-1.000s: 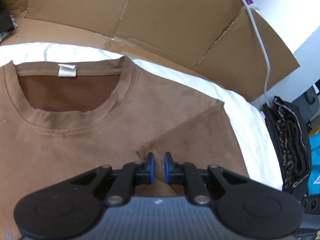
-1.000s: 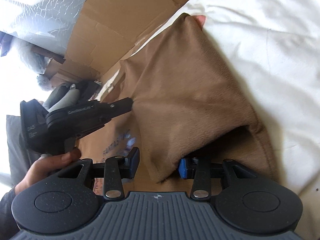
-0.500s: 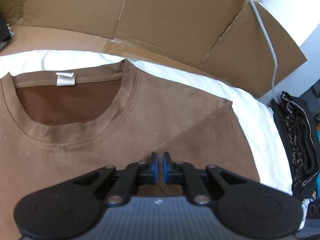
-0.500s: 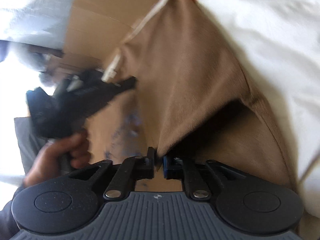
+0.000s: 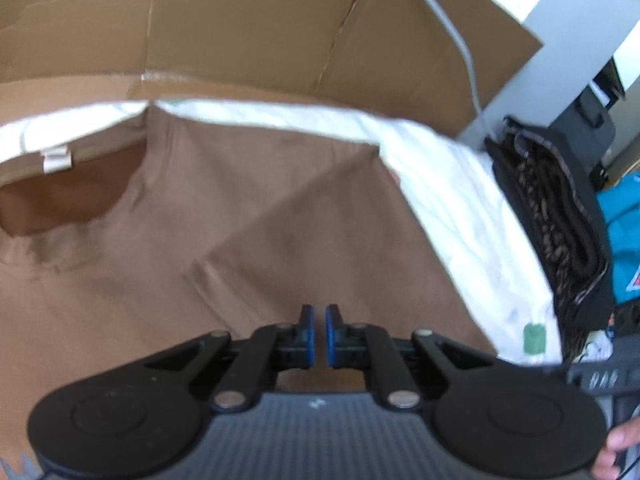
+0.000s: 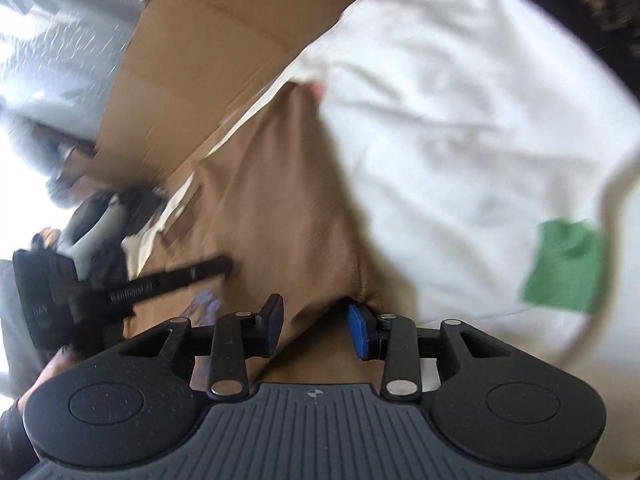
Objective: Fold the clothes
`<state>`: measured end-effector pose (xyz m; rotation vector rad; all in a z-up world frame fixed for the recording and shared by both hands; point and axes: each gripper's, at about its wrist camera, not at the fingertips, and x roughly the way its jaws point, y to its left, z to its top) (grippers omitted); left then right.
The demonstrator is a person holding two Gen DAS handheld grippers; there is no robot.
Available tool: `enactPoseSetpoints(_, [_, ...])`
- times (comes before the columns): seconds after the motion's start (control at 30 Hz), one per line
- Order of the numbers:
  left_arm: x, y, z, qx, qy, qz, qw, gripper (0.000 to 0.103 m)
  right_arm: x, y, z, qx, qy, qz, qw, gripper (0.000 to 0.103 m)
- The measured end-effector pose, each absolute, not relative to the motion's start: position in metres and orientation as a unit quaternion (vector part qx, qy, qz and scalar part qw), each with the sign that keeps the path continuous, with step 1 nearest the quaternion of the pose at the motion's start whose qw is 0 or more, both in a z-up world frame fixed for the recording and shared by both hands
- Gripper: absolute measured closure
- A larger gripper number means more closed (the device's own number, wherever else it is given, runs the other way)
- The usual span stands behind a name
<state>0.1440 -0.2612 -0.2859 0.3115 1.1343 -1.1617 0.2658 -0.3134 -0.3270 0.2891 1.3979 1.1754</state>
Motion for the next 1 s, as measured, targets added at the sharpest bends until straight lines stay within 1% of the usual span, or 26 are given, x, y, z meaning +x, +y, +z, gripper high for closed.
enactPoseSetpoints(0.07, [0.145,-0.261,-0.293,0.146,0.517,-0.505,0.675,0.097,0.271,-0.321,-0.330,0.126,0.609,0.493,0.608,0.067])
enactPoseSetpoints(0.2, [0.142,-0.257,-0.292,0.148,0.518,-0.503,0.676,0.097,0.276,-0.332,-0.326,0.118,0.607,0.492,0.612,0.066])
enactPoseSetpoints(0.37, [0.127,-0.255,-0.276,0.143,0.510,-0.526,0.665,0.097,0.281,-0.332,-0.299,0.108,0.561,0.518,0.636,0.066])
enactPoseSetpoints(0.47, [0.109,-0.259,-0.272,0.141,0.514,-0.544,0.648,0.097,0.283,-0.318,-0.298,0.091,0.546,0.523,0.648,0.067])
enactPoseSetpoints(0.5, [0.103,-0.261,-0.273,0.144,0.515,-0.551,0.641,0.096,0.283,-0.314,-0.300,0.084,0.544,0.525,0.650,0.068])
enactPoseSetpoints(0.53, [0.097,-0.261,-0.274,0.149,0.518,-0.555,0.634,0.096,0.281,-0.310,-0.303,0.076,0.543,0.528,0.649,0.074])
enactPoseSetpoints(0.57, [0.091,-0.262,-0.276,0.154,0.521,-0.558,0.627,0.096,0.279,-0.307,-0.306,0.067,0.544,0.531,0.646,0.078])
enactPoseSetpoints(0.6, [0.088,-0.262,-0.279,0.157,0.527,-0.557,0.623,0.096,0.275,-0.304,-0.309,0.051,0.544,0.535,0.644,0.085])
enactPoseSetpoints(0.63, [0.086,-0.260,-0.281,0.160,0.530,-0.555,0.620,0.096,0.271,-0.301,-0.311,0.033,0.542,0.537,0.646,0.087])
enactPoseSetpoints(0.67, [0.083,-0.258,-0.284,0.164,0.533,-0.554,0.617,0.096,0.268,-0.300,-0.312,0.015,0.538,0.539,0.648,0.085])
enactPoseSetpoints(0.7, [0.081,-0.257,-0.286,0.168,0.537,-0.553,0.615,0.096,0.264,-0.298,-0.314,-0.002,0.534,0.541,0.650,0.086])
enactPoseSetpoints(0.73, [0.081,-0.255,-0.288,0.168,0.539,-0.552,0.614,0.096,0.260,-0.297,-0.315,-0.017,0.528,0.543,0.653,0.091])
enactPoseSetpoints(0.87, [0.080,-0.250,-0.297,0.170,0.547,-0.547,0.611,0.096,0.249,-0.298,-0.310,-0.083,0.488,0.558,0.666,0.095])
enactPoseSetpoints(0.97, [0.081,-0.247,-0.296,0.175,0.549,-0.546,0.608,0.096,0.248,-0.300,-0.302,-0.119,0.472,0.560,0.671,0.096])
enactPoseSetpoints(1.0, [0.081,-0.245,-0.294,0.176,0.550,-0.547,0.607,0.096,0.249,-0.301,-0.299,-0.125,0.471,0.558,0.671,0.094])
